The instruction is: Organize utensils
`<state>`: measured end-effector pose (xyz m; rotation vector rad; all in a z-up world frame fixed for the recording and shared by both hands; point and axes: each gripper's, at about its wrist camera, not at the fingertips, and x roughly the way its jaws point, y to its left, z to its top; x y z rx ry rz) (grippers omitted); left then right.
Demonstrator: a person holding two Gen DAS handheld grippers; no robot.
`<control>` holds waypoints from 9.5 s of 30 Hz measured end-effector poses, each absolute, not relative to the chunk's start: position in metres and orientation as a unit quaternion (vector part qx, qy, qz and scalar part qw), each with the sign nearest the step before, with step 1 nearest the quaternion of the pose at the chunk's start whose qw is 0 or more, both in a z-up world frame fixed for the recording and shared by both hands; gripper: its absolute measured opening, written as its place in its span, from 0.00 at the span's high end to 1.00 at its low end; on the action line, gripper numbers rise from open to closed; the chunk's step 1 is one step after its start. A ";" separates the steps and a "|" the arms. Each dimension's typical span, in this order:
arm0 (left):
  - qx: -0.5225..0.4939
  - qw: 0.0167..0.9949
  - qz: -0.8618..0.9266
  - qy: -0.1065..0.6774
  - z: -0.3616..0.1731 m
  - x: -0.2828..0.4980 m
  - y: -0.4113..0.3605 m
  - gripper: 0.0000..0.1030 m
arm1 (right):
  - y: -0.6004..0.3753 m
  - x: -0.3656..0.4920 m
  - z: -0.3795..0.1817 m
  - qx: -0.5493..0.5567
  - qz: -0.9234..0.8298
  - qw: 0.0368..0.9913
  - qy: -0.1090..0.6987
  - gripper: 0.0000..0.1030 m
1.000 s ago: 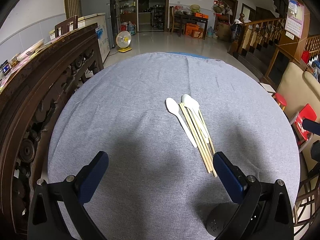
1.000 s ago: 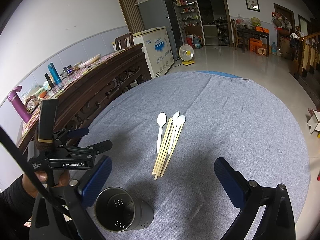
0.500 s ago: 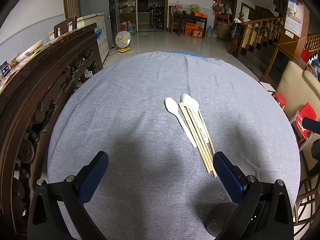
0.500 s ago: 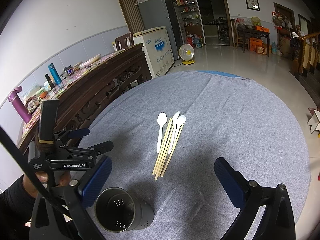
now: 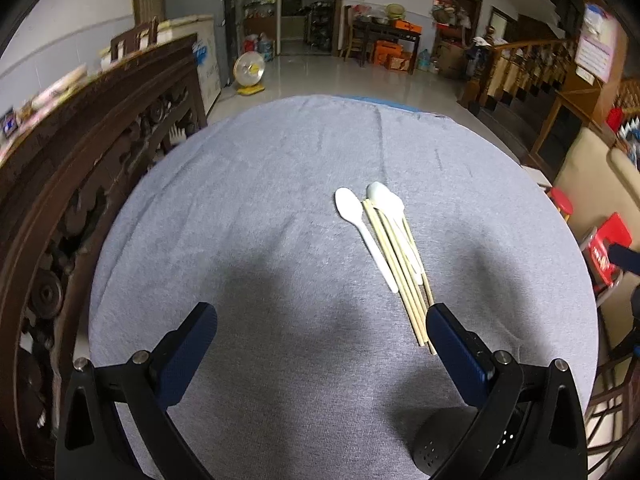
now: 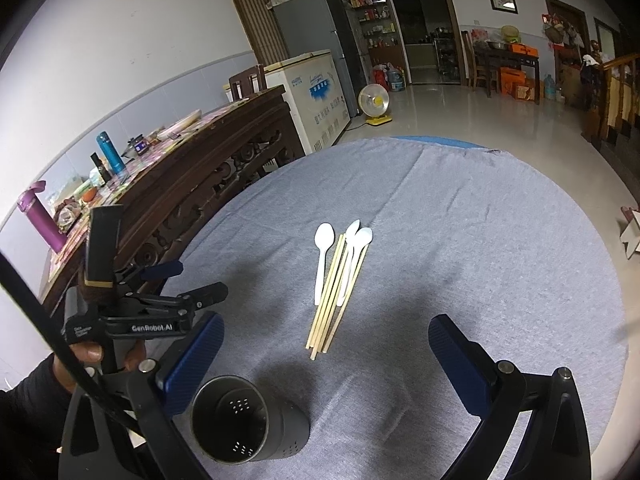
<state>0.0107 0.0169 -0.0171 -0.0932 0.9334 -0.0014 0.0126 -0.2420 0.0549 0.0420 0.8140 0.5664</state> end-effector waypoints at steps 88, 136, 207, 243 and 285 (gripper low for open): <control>-0.051 0.791 0.040 0.609 -0.107 0.155 0.046 0.73 | -0.130 0.301 -0.088 0.109 0.266 0.706 0.647 0.86; -0.142 0.903 0.005 0.405 0.059 -0.013 0.023 0.73 | -0.298 -0.057 0.105 0.310 0.290 0.895 0.135 0.96; -0.115 0.930 0.031 0.349 0.008 -0.070 -0.027 0.73 | -0.227 -0.084 0.012 0.242 0.274 0.911 0.190 0.95; -0.134 0.927 0.021 0.351 0.009 -0.087 -0.021 0.72 | -0.228 -0.097 0.003 0.229 0.274 0.910 0.212 0.92; -0.183 0.863 0.020 0.471 -0.063 -0.018 0.053 0.35 | -0.289 -0.096 0.008 0.261 0.217 0.905 0.257 0.53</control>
